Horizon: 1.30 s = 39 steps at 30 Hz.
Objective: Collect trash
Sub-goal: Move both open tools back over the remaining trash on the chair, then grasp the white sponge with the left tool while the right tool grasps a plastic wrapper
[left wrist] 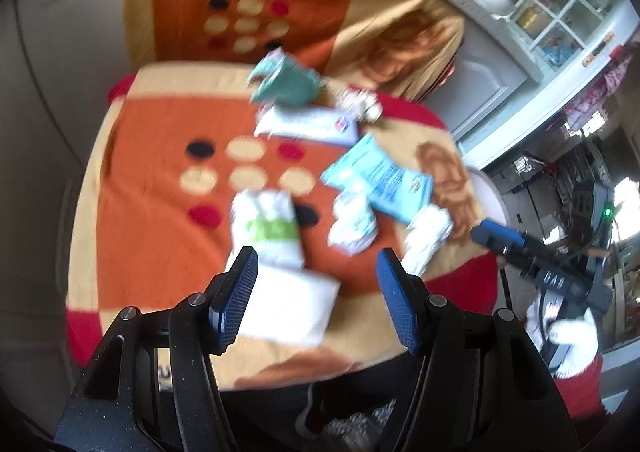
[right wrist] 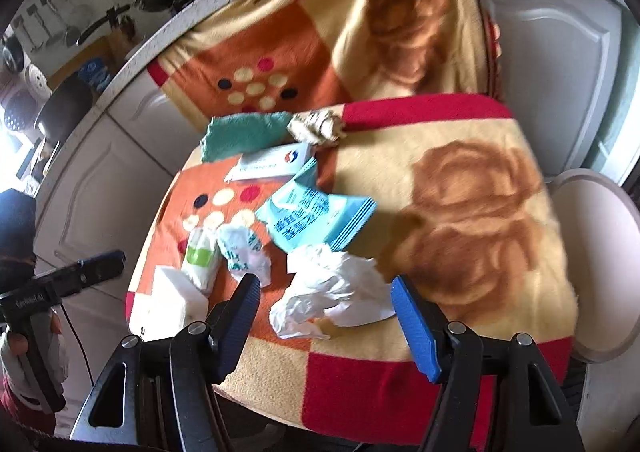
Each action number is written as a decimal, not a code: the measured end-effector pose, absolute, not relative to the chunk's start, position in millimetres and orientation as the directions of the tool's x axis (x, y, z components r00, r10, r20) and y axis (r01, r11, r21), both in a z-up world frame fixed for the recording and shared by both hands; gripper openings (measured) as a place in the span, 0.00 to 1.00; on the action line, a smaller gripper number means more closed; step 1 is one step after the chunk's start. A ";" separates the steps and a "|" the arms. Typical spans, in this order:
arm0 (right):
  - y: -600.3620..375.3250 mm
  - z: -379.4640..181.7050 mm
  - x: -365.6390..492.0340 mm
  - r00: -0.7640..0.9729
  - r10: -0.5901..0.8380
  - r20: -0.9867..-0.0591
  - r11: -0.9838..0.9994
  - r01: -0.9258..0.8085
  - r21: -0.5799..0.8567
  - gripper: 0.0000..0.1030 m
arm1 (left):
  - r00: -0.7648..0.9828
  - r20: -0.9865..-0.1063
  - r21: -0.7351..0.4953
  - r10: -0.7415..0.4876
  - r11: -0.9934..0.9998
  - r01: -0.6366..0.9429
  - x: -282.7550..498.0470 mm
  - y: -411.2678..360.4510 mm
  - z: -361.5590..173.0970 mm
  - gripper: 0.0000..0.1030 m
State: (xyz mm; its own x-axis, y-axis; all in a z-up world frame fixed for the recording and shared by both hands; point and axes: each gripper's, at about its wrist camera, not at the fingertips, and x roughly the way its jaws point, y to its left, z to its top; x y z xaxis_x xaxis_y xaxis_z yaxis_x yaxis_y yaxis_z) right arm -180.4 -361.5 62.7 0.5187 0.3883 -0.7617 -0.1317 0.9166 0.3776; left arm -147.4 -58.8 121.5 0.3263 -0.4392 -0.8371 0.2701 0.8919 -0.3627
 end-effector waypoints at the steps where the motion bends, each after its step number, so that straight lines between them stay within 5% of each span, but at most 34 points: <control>1: -359.2 60.9 -179.4 0.512 0.389 -0.766 0.917 -0.134 0.376 0.64 | 0.314 -0.841 -0.372 -0.440 0.892 0.255 -148.7 -53.7 115.5 0.59; 17: -324.2 54.6 -171.1 0.465 0.418 -0.780 0.906 -0.274 0.322 0.67 | 0.264 -0.824 -0.539 -0.500 0.836 -0.099 -165.8 -18.7 59.1 0.59; 34: -336.7 50.4 -171.7 0.468 0.424 -0.775 0.905 -0.244 0.348 0.67 | 0.237 -0.857 -0.489 -0.457 0.867 -0.097 -133.5 -40.0 40.1 0.59; 37: -336.3 47.8 -169.8 0.462 0.426 -0.778 0.905 -0.235 0.355 0.67 | 0.265 -0.852 -0.487 -0.451 0.870 -0.084 -134.7 -40.5 43.2 0.53; 39: -335.2 48.1 -170.0 0.455 0.436 -0.777 0.900 -0.241 0.364 0.61 | 0.274 -0.845 -0.494 -0.459 0.866 -0.074 -136.8 -37.7 47.5 0.35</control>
State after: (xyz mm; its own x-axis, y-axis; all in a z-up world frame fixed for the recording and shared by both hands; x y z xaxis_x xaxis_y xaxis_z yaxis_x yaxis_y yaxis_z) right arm -170.0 -335.2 48.1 0.4546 0.4358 -0.7768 -0.2412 0.8998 0.3636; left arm -136.8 -37.7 47.5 0.2743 -0.4587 -0.8452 -0.0738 0.8663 -0.4940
